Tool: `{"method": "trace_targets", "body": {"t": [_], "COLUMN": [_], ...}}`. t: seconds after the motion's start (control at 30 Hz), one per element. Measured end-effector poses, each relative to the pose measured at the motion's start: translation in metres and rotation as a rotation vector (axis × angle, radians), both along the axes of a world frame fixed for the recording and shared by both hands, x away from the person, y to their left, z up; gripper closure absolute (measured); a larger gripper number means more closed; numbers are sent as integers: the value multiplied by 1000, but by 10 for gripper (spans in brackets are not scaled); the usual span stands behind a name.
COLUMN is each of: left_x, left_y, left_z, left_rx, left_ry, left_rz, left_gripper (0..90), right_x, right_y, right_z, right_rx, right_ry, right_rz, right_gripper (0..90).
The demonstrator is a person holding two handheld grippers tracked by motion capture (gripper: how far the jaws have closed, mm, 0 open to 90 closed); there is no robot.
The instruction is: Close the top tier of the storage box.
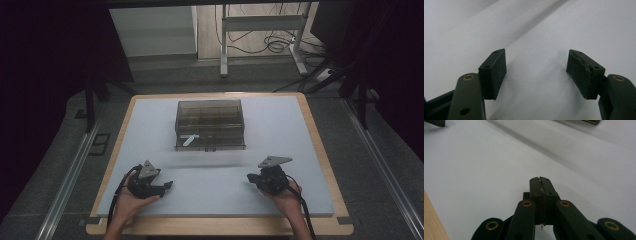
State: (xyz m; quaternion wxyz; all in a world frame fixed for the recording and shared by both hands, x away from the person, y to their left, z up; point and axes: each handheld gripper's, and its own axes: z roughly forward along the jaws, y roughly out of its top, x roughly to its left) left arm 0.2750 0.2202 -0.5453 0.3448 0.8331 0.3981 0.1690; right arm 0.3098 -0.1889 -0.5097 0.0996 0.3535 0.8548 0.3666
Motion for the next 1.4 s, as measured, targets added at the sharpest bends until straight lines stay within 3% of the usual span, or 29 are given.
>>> {"method": "trace_targets", "body": {"t": [0.37,0.73,1.4], "left_x": [-2,-1,0], "left_y": [2,0,-3], "left_z": [2,1,0], "left_rx": [-17,-10,2], "left_ry": [-5,-2,0], "left_rz": [-6,-11,-31], "left_gripper": [326,326,329], "right_x": [10,20,35], "right_y": [28,48,69], "right_z": [11,16,28], "right_rx": [3,0,22], "right_ry": [-7,-14,-29], "right_rz": [50,65,87], "right_gripper": [884,884,884]}}
